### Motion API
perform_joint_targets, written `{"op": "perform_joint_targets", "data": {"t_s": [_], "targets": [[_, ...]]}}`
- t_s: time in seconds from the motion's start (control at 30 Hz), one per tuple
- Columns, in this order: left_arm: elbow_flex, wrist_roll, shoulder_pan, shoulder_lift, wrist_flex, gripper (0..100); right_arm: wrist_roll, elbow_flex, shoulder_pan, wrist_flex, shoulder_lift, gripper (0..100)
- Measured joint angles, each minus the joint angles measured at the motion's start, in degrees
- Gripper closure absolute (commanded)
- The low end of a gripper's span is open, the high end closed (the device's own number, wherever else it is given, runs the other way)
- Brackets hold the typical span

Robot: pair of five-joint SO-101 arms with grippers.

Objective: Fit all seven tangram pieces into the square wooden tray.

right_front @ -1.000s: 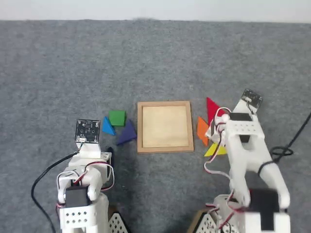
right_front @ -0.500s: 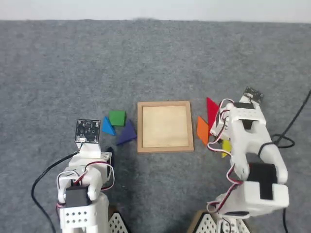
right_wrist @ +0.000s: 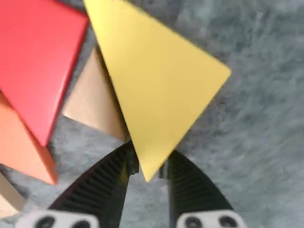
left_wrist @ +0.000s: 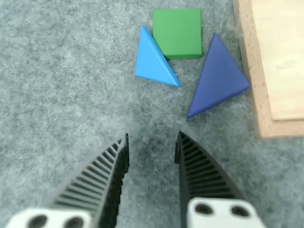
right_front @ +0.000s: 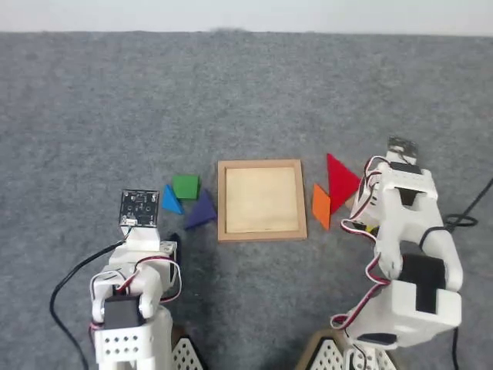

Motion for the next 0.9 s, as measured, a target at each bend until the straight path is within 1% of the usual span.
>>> {"op": "perform_joint_targets", "data": {"t_s": [0.07,0.17,0.27,0.37,0.47,0.53,0.63,0.73,0.9], "targets": [[0.0,0.0,0.0,0.0,0.0,85,1.6,-0.4,1.1,0.4,-0.7,98.8],[0.0,0.0,0.0,0.0,0.0,85,5.0,-0.6,1.4,1.8,-2.5,93.8],[0.0,0.0,0.0,0.0,0.0,85,8.3,-0.7,4.2,3.7,-6.2,88.3],[0.0,0.0,0.0,0.0,0.0,85,10.4,-2.2,6.7,4.9,-10.5,85.4],[0.0,0.0,0.0,0.0,0.0,85,11.1,-6.1,6.5,7.6,-12.7,84.6],[0.0,0.0,0.0,0.0,0.0,85,11.3,-9.5,4.7,8.9,-12.7,84.5],[0.0,0.0,0.0,0.0,0.0,85,11.7,-15.9,0.6,11.0,-9.7,79.2],[0.0,0.0,0.0,0.0,0.0,85,15.9,-22.0,-2.7,13.4,-2.2,72.3],[0.0,0.0,0.0,0.0,0.0,85,22.2,-25.6,-3.3,14.2,9.8,70.9]]}}
